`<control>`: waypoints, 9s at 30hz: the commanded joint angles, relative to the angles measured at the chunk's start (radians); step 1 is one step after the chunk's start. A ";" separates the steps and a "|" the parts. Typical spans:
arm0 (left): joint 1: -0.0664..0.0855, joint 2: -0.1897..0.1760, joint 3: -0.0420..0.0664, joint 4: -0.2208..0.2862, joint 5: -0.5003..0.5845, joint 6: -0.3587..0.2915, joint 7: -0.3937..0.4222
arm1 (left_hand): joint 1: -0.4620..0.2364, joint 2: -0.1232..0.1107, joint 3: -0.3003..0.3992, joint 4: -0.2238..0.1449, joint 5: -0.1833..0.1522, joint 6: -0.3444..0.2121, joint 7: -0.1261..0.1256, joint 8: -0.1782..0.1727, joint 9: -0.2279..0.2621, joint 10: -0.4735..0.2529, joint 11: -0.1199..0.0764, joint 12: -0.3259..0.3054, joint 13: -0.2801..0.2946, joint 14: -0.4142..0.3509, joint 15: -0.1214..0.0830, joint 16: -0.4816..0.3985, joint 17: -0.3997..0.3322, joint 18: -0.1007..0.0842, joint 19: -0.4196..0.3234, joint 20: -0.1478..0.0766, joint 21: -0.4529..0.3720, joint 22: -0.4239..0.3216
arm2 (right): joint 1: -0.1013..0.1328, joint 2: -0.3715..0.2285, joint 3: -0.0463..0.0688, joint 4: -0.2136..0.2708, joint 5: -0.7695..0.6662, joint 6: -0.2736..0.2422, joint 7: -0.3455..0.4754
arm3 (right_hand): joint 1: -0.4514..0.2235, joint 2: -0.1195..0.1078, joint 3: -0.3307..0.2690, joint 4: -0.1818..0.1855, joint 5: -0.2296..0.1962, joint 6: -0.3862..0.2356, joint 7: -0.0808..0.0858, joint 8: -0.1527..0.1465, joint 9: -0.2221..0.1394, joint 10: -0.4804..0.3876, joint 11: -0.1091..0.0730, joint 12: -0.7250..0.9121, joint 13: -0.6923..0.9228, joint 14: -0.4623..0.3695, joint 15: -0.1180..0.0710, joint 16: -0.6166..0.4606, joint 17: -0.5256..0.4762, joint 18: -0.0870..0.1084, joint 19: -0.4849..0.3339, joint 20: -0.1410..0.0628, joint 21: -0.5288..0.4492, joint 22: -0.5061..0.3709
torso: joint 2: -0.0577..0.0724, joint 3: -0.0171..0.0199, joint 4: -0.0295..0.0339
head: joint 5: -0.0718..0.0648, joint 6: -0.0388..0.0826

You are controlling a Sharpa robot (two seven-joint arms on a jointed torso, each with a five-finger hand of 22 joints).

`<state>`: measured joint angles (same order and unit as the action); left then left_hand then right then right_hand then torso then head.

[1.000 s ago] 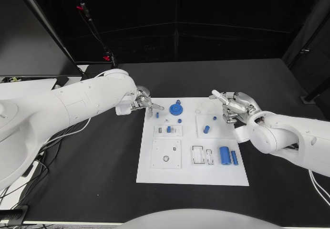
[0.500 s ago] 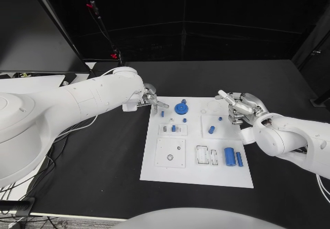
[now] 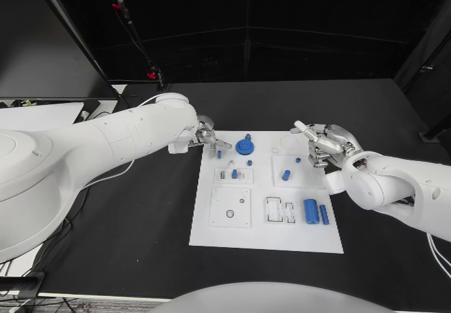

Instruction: Assemble the parts on the task board

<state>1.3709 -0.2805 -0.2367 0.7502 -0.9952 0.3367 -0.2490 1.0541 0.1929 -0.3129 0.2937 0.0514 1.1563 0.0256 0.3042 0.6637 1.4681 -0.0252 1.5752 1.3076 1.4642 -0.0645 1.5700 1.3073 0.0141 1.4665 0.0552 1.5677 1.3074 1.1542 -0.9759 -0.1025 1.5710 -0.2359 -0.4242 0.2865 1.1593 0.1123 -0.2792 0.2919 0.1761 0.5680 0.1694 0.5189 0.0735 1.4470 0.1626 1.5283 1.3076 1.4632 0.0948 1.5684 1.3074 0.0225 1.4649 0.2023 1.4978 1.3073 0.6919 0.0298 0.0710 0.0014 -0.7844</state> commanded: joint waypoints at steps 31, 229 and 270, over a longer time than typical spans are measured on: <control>-0.010 0.011 0.001 -0.006 -0.013 0.062 -0.021 | 0.067 0.043 0.011 -0.007 0.007 -0.006 0.004 -0.016 0.019 0.103 0.000 -0.004 0.263 0.107 0.003 0.001 0.263 -0.014 0.104 0.003 0.003 0.263 | 0.001 0.005 0.000 0.000 -0.001 0.010 0.006 | -0.040 0.032 -0.022 0.001 0.024 -0.016 0.065 0.017 -0.004 -0.008 0.000 -0.003 0.147 0.108 0.009 0.002 0.263 0.006 0.017 0.009 -0.006 0.226 | 0.000 0.0011 0.0007 | -0.010 -0.009; 0.020 -0.207 0.000 0.448 0.212 -0.101 -0.290 | 0.497 0.028 0.251 -0.002 0.429 -0.029 0.003 -0.046 0.100 0.103 -0.002 -0.004 0.263 0.107 0.001 0.001 0.263 -0.014 0.104 0.002 0.003 0.263 | -0.007 0.000 0.000 -0.008 -0.001 -0.007 -0.002 | -0.032 0.038 -0.023 0.000 0.036 -0.019 0.066 0.023 -0.004 -0.011 0.000 -0.004 0.145 0.108 0.009 0.002 0.263 0.007 0.013 0.010 -0.010 0.224 | 0.000 0.0011 0.0009 | -0.035 -0.034; 0.005 -0.176 0.000 0.408 0.169 -0.069 -0.290 | 0.490 0.028 0.263 -0.001 0.428 -0.033 0.005 -0.051 0.098 0.103 0.000 -0.004 0.263 0.107 0.002 0.001 0.263 -0.014 0.104 0.002 0.003 0.263 | -0.008 0.001 0.000 -0.008 -0.001 -0.004 -0.002 | -0.033 0.039 -0.025 0.000 0.038 -0.020 0.066 0.024 -0.004 -0.010 0.000 -0.004 0.145 0.108 0.009 0.002 0.263 0.008 0.011 0.010 -0.011 0.224 | 0.000 0.0008 0.0006 | -0.036 -0.042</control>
<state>1.3798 -0.4582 -0.2348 1.1591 -0.8240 0.2487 -0.5338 1.4109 0.0840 -0.0563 0.2916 0.4776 1.1227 0.0346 0.2574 0.7633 1.4594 -0.0123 1.5735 1.4190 1.4662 -0.0555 1.5700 1.3073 0.0141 1.4665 0.0552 1.5677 1.3074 1.1455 -0.9750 -0.1027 1.5606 -0.2359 -0.4291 0.2756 1.1238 0.1478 -0.2962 0.2923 0.2083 0.5544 0.1701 0.5382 0.0703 1.4398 0.1626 1.5284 1.3076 1.4667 0.0984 1.5684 1.3077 0.0225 1.4683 0.2057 1.4899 1.3073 0.6918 0.0307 0.0716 -0.0338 -0.8268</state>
